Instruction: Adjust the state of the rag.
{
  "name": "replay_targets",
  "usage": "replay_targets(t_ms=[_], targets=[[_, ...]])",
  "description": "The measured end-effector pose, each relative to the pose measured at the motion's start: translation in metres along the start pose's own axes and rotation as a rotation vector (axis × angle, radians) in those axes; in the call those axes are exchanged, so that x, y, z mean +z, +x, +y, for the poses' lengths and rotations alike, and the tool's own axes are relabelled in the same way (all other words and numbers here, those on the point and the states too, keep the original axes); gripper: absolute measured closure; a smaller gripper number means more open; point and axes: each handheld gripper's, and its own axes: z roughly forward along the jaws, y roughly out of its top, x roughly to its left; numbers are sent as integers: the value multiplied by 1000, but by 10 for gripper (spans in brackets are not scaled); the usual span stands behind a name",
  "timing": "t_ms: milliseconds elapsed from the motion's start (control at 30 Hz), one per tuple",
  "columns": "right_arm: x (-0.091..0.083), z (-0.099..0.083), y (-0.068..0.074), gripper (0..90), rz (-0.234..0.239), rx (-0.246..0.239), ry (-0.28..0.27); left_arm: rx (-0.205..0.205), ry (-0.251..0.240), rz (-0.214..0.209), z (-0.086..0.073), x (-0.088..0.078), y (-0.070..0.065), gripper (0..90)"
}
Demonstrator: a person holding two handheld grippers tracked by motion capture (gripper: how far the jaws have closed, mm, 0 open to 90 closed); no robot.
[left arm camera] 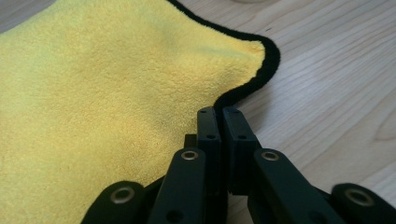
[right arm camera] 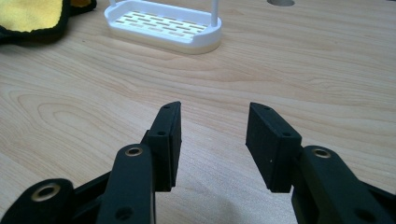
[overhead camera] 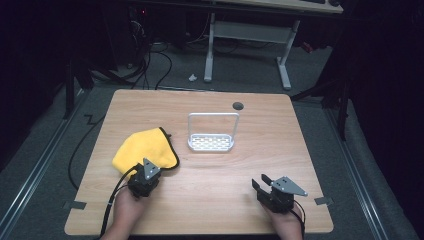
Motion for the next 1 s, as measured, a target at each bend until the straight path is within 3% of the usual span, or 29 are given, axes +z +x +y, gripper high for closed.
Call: replay_targets(t_ms=[100, 200, 267, 433, 600, 667, 733, 833, 867, 900, 933, 1000], targets=[[1, 0, 0, 560, 3, 0, 3, -49, -41, -58, 4, -6, -3, 875], [1, 0, 0, 559, 4, 1, 1, -108, -84, -163, 9, -13, -11, 875], [0, 0, 0, 560, 4, 1, -1, -114, -100, -234, 13, -16, -24, 875], [1, 0, 1, 559, 5, 2, 0, -73, -108, -372, 23, -15, -65, 876], [1, 0, 0, 559, 7, 0, -2, -11, -105, -455, 38, -7, -102, 875], [0, 0, 0, 559, 7, 1, -3, -7, -123, -471, 44, -9, -107, 875], [0, 0, -1, 558, 7, 3, -3, -22, -161, -480, 49, -17, -102, 874], [0, -1, -1, 558, 9, 8, 1, -58, -205, -445, 45, -32, -79, 873], [0, -1, 0, 557, 9, 8, 2, -84, -217, -424, 39, -38, -65, 873], [1, -1, 1, 555, 12, 0, 7, -132, -221, -379, 26, -47, -41, 871], [1, -1, 1, 555, 12, 0, 7, -132, -221, -379, 26, -47, -41, 871], [3, -1, 3, 554, 16, -2, 12, -177, -212, -331, 10, -52, -18, 870]])
